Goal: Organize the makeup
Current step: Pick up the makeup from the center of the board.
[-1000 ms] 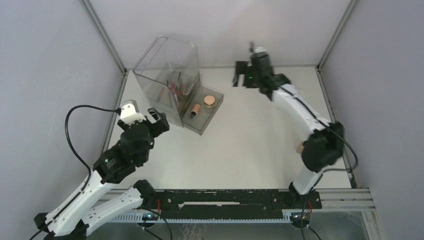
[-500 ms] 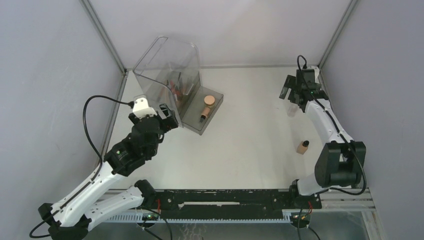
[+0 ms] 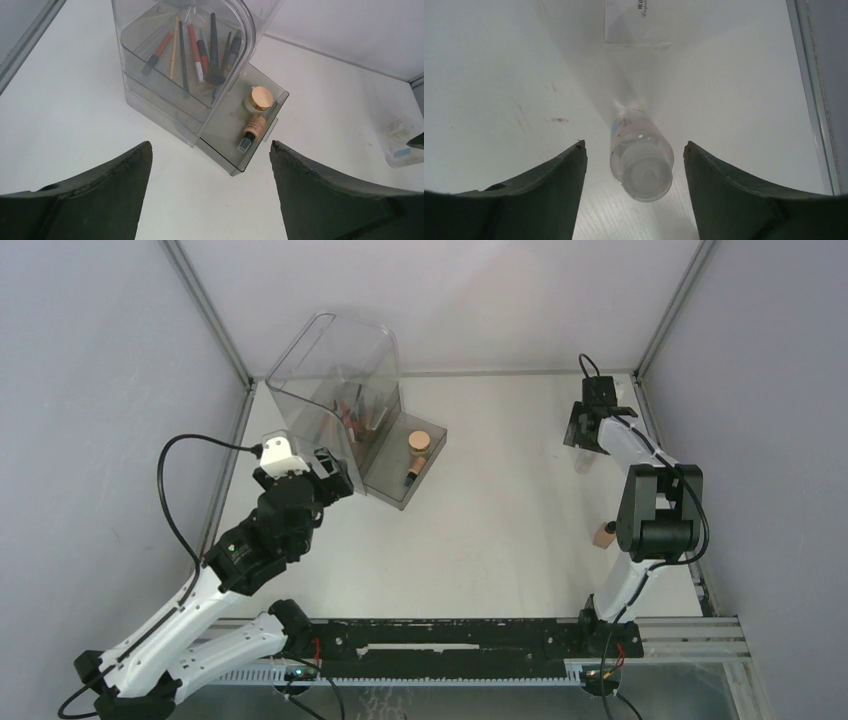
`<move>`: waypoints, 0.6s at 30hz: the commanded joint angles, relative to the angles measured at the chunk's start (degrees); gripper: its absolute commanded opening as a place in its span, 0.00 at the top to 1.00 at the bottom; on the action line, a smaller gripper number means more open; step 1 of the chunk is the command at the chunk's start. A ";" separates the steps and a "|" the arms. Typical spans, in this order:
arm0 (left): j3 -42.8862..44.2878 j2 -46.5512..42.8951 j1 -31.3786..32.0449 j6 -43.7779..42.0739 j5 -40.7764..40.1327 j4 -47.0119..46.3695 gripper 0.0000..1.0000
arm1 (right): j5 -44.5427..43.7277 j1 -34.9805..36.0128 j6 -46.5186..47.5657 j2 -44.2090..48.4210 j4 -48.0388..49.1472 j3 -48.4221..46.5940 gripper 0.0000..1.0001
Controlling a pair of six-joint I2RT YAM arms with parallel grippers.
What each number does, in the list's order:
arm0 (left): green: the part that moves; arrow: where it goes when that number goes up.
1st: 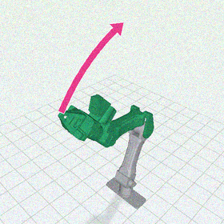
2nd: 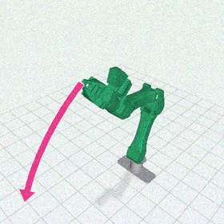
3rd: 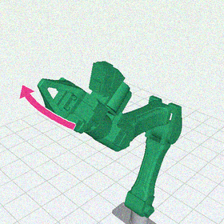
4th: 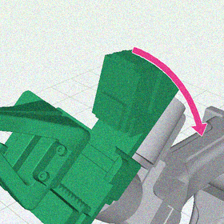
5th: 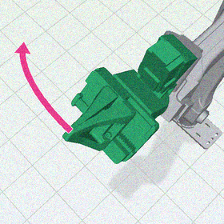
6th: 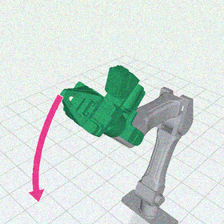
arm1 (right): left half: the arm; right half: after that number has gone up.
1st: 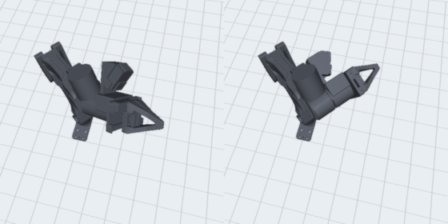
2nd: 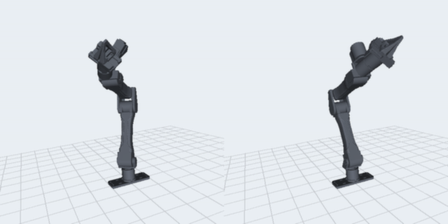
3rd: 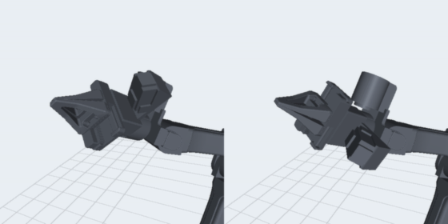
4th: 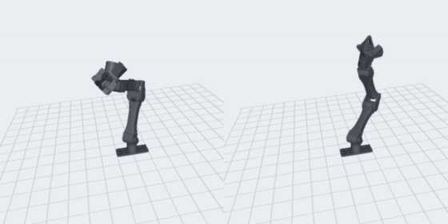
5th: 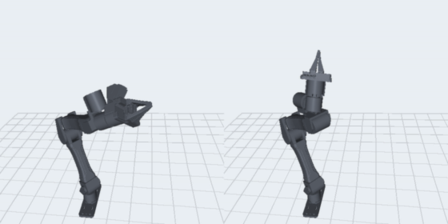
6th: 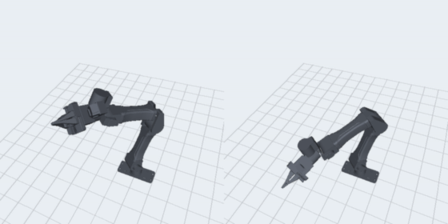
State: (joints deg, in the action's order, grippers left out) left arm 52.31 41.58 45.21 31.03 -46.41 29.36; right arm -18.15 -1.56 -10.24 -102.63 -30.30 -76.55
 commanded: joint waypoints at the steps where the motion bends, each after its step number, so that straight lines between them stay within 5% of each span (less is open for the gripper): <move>1: -0.24 -1.41 -0.34 -0.86 -1.35 -0.72 0.09 | -0.78 -1.68 0.51 -1.07 1.78 -2.99 0.31; 8: -0.42 -1.31 -0.31 0.00 -0.96 -0.51 0.09 | 6.63 -1.35 -1.00 1.75 1.15 -3.01 0.74; 18: -0.16 -1.49 -0.34 -0.53 -2.42 -0.54 0.10 | 28.36 8.87 -5.96 12.96 5.31 -2.55 0.84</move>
State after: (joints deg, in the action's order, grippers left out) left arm 52.31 40.71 45.17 31.05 -46.92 29.76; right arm -3.01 1.89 -12.16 -95.88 -30.70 -77.38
